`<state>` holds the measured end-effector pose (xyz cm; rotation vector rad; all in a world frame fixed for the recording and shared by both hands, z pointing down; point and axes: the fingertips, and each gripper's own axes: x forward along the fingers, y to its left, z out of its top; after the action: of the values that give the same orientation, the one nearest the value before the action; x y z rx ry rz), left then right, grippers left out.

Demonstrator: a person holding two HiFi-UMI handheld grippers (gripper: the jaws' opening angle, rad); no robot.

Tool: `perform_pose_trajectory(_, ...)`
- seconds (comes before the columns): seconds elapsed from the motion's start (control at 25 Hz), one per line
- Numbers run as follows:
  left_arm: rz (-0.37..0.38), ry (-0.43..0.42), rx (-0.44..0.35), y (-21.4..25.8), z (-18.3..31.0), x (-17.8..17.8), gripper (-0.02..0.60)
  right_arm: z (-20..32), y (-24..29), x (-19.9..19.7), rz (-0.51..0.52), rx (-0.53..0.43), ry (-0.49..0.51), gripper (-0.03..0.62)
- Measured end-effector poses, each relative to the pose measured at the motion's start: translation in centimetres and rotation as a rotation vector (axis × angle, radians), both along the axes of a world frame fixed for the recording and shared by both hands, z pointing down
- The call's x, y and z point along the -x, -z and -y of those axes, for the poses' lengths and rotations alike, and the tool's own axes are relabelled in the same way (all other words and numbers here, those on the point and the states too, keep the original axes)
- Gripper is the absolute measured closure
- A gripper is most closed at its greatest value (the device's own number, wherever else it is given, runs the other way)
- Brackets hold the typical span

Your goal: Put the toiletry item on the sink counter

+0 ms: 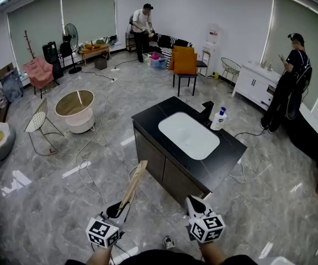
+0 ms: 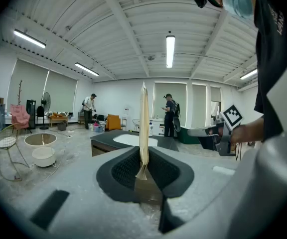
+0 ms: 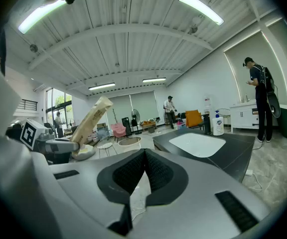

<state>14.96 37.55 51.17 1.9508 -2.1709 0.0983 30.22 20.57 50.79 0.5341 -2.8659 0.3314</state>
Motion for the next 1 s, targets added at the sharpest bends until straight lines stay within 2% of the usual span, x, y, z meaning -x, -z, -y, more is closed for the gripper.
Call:
perform_pose_trajectory(0.36, 0.009, 0.073, -0.008, -0.7, 6.5, -0.7, 0.534, 7.6, -1.2, 1.3, 0.024, 0.033, 0.066, 0.592)
perform_pose_trajectory(0.68, -0.009, 0.134, 0.012, -2.1, 10.1, -1.2, 0.534, 12.1, -2.8, 2.9, 0.02, 0.071, 0.136, 0.592)
perform_pose_trajectory(1.0, -0.031, 0.139, 0.013, -2.8, 14.2, 2.5, 0.534, 15.7, -3.2, 6.0, 0.022, 0.09, 0.126, 0.593)
